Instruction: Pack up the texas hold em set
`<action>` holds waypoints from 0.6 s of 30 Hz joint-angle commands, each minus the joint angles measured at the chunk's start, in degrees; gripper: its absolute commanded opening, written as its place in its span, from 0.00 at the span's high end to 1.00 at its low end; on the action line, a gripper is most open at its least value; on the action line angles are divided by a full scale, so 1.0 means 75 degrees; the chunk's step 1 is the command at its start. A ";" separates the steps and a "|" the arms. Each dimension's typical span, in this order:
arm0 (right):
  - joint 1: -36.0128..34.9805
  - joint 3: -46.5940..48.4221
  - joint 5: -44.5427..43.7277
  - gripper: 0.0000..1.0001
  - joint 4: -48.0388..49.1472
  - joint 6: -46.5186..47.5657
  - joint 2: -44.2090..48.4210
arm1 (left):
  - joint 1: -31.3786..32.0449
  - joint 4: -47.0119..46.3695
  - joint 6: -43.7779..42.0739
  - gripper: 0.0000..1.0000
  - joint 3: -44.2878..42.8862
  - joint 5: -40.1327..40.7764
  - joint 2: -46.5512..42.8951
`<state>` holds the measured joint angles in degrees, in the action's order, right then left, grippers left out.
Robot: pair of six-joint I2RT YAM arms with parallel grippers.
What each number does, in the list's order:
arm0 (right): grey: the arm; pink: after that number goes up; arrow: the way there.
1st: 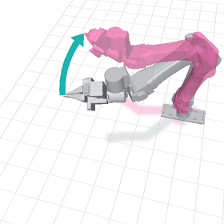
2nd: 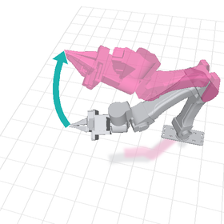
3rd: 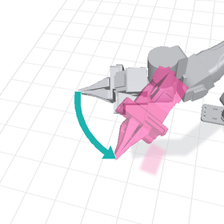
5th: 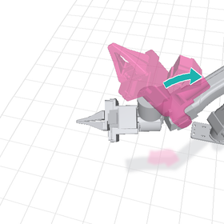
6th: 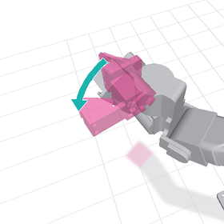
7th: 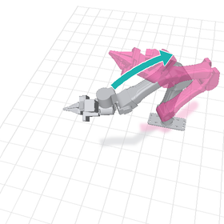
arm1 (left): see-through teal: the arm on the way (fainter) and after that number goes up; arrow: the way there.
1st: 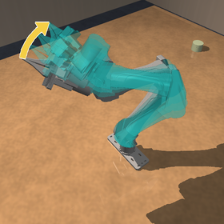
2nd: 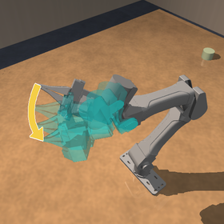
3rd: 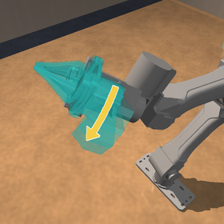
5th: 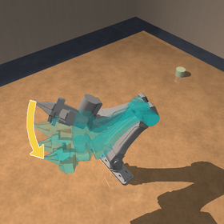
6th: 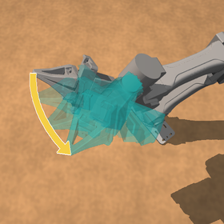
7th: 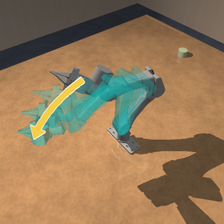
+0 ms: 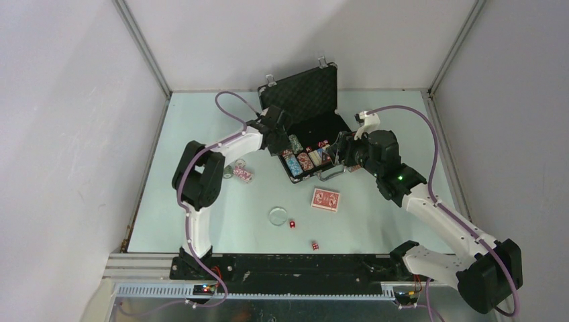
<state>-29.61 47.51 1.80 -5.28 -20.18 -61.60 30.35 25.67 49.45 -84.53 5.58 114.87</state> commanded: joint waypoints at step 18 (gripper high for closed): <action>0.0029 -0.0006 0.0192 0.31 0.0458 -0.0197 -0.0065 | -0.0179 -0.0632 0.0086 0.25 0.0662 -0.0321 -0.1205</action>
<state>-29.61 47.51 2.26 -4.45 -21.06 -62.02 29.98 23.27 50.94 -81.43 2.74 111.83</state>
